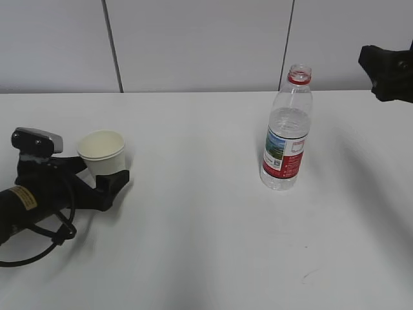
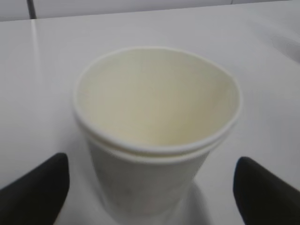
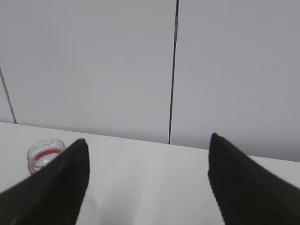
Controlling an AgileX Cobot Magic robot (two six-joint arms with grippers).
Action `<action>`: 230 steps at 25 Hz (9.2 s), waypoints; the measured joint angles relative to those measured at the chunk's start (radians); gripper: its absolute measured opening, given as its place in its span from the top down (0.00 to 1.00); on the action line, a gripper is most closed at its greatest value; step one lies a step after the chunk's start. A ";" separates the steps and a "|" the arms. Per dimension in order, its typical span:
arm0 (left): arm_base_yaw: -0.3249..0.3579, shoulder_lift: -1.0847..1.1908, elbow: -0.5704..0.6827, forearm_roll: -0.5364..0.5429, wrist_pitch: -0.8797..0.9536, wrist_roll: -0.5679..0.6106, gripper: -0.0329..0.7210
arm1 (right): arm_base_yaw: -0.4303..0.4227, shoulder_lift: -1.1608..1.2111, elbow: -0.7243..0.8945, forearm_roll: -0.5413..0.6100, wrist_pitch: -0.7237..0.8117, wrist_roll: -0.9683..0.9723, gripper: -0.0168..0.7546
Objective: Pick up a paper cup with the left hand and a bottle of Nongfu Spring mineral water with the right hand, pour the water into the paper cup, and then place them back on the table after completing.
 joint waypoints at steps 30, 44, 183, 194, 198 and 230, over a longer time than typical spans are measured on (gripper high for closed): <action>-0.079 0.097 -0.113 -0.169 0.000 -0.001 0.28 | 0.000 0.137 0.051 -0.137 -0.086 0.100 0.22; -0.079 0.097 -0.113 -0.169 0.000 -0.001 0.31 | 0.000 0.263 0.051 -0.248 -0.187 0.123 0.22; -0.249 0.022 -0.256 0.305 0.009 -0.198 0.41 | 0.085 0.600 -0.578 -1.118 0.208 0.162 0.40; -0.263 0.022 -0.298 0.308 0.038 -0.204 0.41 | 0.085 0.600 -0.591 -1.242 0.208 0.156 0.40; -0.284 0.022 -0.307 0.308 0.061 -0.204 0.41 | 0.085 0.600 -0.591 -1.250 0.208 0.125 0.41; -0.285 0.022 -0.307 0.300 0.068 -0.204 0.41 | 0.085 0.598 -0.648 -1.258 0.217 -0.143 0.41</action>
